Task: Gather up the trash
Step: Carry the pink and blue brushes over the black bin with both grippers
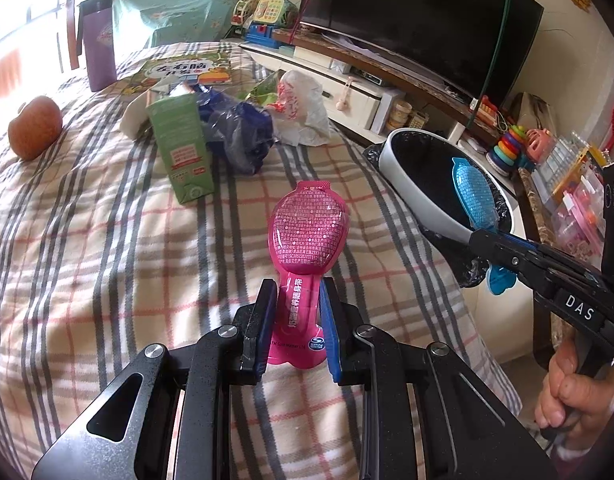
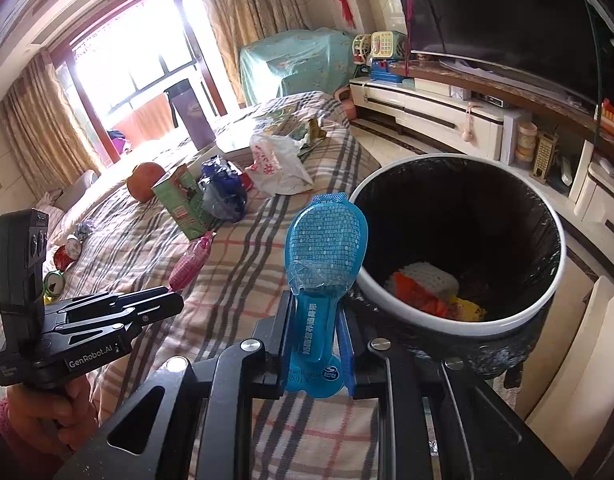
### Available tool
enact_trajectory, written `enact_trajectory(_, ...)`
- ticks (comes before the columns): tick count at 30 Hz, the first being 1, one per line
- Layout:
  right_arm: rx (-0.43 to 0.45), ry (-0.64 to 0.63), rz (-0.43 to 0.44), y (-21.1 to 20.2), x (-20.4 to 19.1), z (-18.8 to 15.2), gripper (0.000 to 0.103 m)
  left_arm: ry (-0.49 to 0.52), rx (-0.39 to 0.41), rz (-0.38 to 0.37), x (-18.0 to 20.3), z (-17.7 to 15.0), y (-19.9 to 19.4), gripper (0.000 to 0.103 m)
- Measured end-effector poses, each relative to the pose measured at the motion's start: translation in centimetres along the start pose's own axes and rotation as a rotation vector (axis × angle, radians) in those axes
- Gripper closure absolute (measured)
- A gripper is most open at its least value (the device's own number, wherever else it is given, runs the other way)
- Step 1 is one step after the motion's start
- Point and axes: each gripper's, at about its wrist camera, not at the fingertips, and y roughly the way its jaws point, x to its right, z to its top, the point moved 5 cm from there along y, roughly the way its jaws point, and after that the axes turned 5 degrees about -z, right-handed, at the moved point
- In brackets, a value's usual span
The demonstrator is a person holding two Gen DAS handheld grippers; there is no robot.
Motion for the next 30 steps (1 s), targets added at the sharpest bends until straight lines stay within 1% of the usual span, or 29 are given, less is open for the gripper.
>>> enact_trajectory(22,0.034,0.033,-0.056,-1.6,3.8,1.4,0.083,0.092,-0.006,0.002,3.4,2.6,1.5,0.082)
enact_trajectory(30,0.03,0.061,-0.076,-1.5,6.1,2.1,0.083,0.137,-0.007,-0.003,5.0,3.9,2.1,0.082)
